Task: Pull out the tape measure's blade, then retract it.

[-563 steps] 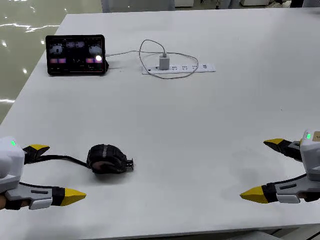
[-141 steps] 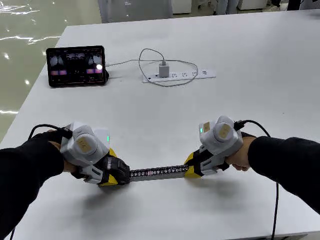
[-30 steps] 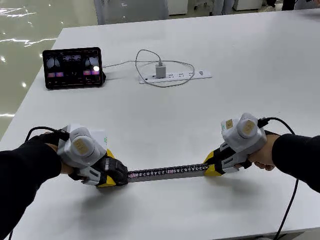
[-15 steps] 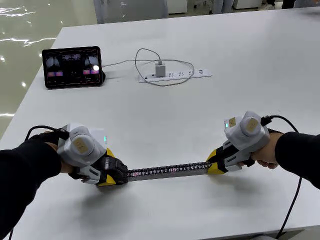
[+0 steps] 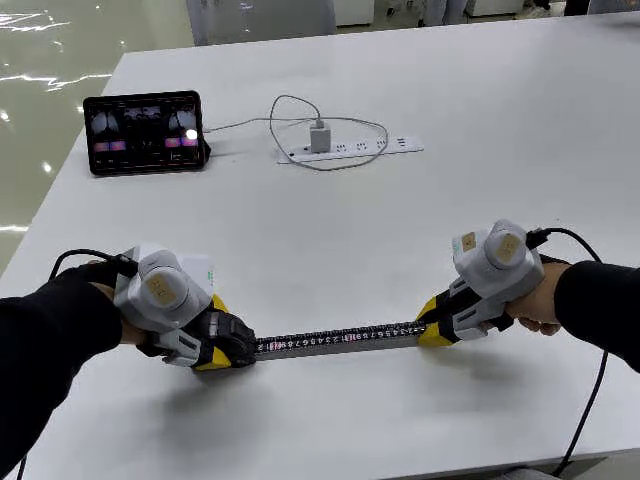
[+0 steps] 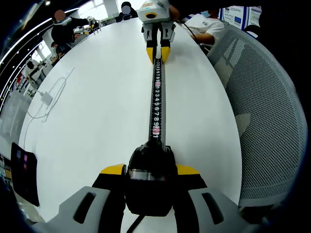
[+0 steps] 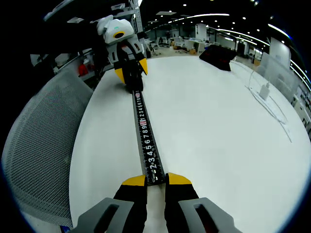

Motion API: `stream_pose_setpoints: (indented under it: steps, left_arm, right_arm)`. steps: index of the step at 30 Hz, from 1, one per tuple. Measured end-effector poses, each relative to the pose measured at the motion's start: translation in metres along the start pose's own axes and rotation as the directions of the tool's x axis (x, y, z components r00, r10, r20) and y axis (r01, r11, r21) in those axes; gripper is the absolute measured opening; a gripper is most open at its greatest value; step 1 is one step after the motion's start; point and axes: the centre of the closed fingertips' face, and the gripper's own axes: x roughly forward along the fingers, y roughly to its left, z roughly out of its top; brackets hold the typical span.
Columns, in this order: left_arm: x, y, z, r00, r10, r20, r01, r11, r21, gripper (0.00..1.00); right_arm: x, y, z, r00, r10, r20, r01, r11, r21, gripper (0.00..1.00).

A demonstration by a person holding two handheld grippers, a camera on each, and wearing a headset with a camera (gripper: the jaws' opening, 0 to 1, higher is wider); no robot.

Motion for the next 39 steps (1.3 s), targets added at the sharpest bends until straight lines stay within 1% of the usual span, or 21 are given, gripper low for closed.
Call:
stream_pose_setpoints:
  steps: [15, 39]
  left_arm:
    - [-0.0005, -0.0004, 0.0004, 1.0000, 0.001, 0.000, -0.001, 1.000, 0.001, 0.32]
    - [-0.0012, -0.0013, 0.0007, 1.0000, 0.001, 0.001, -0.001, 1.000, 0.000, 0.32]
  right_arm:
    - [-0.0035, -0.0024, -0.0056, 1.0000, -0.006, -0.006, 0.006, 1.000, 0.008, 0.09]
    - [-0.0088, -0.0004, -0.0088, 0.9998, -0.016, -0.012, 0.016, 1.000, 0.015, 0.09]
